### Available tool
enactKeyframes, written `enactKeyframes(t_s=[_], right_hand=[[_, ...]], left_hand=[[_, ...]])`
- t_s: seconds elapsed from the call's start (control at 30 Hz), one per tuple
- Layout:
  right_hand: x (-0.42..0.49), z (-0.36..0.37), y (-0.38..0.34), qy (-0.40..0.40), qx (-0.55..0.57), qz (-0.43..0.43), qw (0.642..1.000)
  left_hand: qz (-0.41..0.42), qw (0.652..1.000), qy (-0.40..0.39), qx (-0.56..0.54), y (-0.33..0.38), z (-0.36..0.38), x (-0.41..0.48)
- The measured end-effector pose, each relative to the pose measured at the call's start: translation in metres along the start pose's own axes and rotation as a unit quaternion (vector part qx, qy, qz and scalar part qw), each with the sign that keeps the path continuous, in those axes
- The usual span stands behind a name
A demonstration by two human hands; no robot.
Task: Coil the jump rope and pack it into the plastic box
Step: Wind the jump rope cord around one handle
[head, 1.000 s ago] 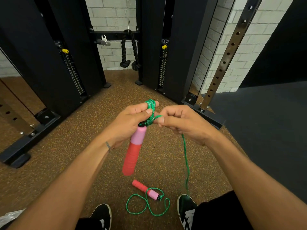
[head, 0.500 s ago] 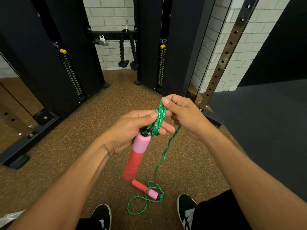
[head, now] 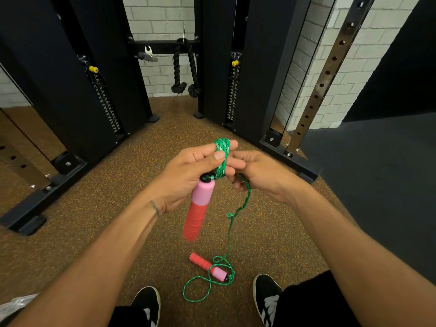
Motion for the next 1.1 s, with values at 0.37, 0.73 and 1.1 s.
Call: enactKeyframes(t_s=[0.37, 0.73, 1.1], right_hand=[[-0.011, 0.013, -0.005, -0.063, -0.146, -0.039, 0.986], [-0.021, 0.01, -0.016, -0.048, -0.142, -0.12, 0.981], [-0.027, -0.007, -0.035, 0.044, -0.068, -0.251, 0.965]], left_hand=[[0.015, 0.995, 0.084, -0.049, 0.003, -0.009, 0.001], [-0.002, 0.997, 0.049, 0.051, 0.001, -0.013, 0.002], [-0.043, 0.998, -0.037, 0.024, 0.001, 0.001, -0.004]])
Point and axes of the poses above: each hand's wrist, its own x-axis towards the middle knuckle, its own z-axis out of the palm, y = z × x, the point moved 3 cm from there along x, towards the middle knuckle, and after that the axes turned 3 degrees about x, right-handed, at the moved point
